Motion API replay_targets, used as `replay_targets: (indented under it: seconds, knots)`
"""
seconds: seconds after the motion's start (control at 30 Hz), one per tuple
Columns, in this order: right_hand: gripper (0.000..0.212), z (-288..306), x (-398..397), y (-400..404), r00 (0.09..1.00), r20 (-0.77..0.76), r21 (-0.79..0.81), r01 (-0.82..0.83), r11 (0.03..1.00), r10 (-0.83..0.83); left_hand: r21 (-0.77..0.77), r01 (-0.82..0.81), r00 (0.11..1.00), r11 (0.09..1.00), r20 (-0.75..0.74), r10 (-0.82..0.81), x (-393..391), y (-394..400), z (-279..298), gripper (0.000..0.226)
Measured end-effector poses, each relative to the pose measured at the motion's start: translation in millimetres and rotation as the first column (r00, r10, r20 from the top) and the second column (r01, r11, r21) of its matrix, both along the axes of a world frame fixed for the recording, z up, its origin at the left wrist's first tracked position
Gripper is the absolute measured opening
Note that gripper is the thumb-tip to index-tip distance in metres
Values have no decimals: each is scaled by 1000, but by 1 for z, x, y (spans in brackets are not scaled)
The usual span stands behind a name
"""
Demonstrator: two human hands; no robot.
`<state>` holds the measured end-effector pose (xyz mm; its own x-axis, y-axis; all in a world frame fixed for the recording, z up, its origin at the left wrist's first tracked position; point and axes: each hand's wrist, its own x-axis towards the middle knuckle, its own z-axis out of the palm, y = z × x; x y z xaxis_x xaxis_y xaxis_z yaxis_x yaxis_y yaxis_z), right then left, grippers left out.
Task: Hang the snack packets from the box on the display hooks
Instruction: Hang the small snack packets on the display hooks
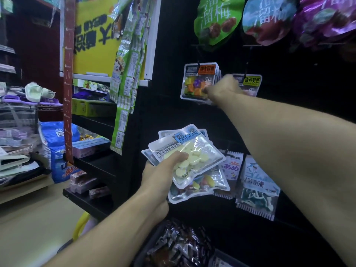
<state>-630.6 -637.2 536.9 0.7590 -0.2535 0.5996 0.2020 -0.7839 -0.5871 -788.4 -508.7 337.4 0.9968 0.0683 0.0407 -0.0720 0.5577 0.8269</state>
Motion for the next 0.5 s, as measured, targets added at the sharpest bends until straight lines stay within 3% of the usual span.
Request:
replay_targets:
  seconds: [0.1,0.2,0.33,0.43,0.5]
  knots:
    - [47,-14,-25,-17,999,40,-22,-18,1000,19,3,-16,1000,1000,14,16,-4,-3,-4,38]
    - [32,-46,-73,-34,974,36,24,-225,974,225,-12,12,1000,1000,-1,-12,-18,-16,-12,41]
    - [52,-103,-164,-64,899,-231,93,-361,928,373,-25,33,999,999,-28,-34,-39,-42,-19,47]
    - [51,-136,-206,-95,869,-293,148,-372,916,400,5,61,997,998,-45,-60,-60,-67,-23,56]
    - [53,-148,-221,-115,847,-315,234,-369,900,429,-3,95,993,995,-63,-95,-72,-85,-24,49]
